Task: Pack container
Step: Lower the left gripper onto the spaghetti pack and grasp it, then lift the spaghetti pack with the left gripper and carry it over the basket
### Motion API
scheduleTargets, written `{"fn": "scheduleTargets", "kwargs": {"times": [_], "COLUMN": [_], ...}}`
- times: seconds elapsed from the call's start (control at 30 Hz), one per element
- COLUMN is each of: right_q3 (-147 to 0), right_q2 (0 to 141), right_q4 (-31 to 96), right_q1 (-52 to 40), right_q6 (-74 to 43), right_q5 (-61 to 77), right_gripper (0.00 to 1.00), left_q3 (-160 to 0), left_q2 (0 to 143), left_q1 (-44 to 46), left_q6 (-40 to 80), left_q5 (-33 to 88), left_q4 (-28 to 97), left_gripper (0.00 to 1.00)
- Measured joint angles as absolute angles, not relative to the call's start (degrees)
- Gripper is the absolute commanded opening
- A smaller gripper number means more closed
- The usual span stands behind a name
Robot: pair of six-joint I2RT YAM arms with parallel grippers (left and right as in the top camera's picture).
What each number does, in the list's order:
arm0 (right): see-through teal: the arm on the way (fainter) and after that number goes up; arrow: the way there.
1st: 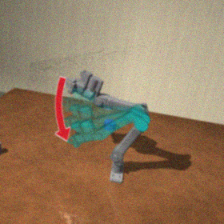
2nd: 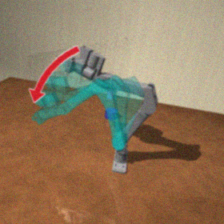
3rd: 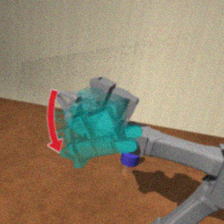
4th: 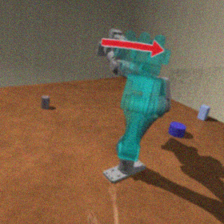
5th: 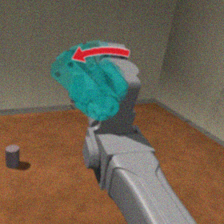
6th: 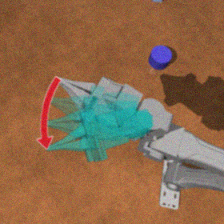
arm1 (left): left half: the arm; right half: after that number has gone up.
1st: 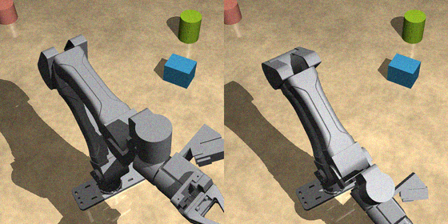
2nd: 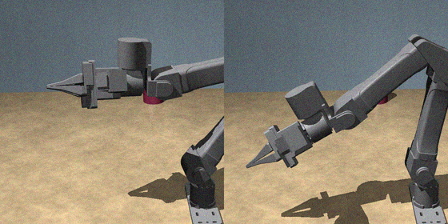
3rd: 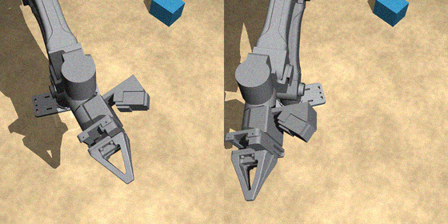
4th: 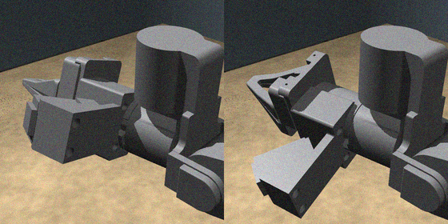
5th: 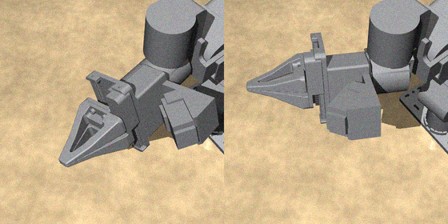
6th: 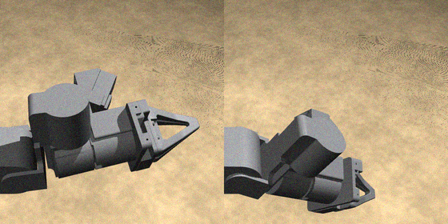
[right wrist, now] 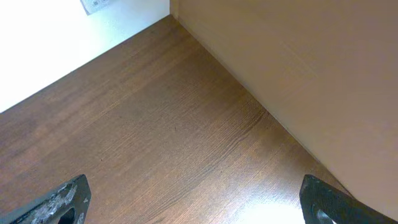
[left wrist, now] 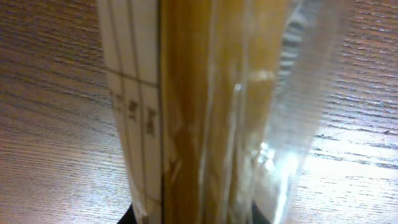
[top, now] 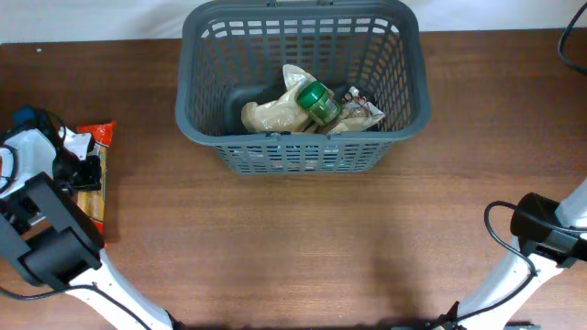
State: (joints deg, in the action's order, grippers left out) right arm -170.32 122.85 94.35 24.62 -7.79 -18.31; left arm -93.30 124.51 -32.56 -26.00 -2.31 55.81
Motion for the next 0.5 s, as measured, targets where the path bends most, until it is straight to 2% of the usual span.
{"fn": "scheduleTargets", "kwargs": {"times": [0.27,0.5], "right_q3": [-170.3,-170.3], "right_q2": [122.8,122.8], "right_q4": [94.3,94.3], "right_q1": [24.6,24.6], "right_q6": [-7.8,-7.8], "right_q5": [-18.3,-18.3], "right_gripper": [0.99,0.99], "left_q3": [-95.9,-107.7], "left_q2": [125.7,131.1], "left_q1": [-32.5,-31.6], "left_q6": [-26.0,-26.0], "left_q5": [-1.3,1.7], "left_q4": [57.6,65.0], "left_gripper": [0.02,0.02]}}
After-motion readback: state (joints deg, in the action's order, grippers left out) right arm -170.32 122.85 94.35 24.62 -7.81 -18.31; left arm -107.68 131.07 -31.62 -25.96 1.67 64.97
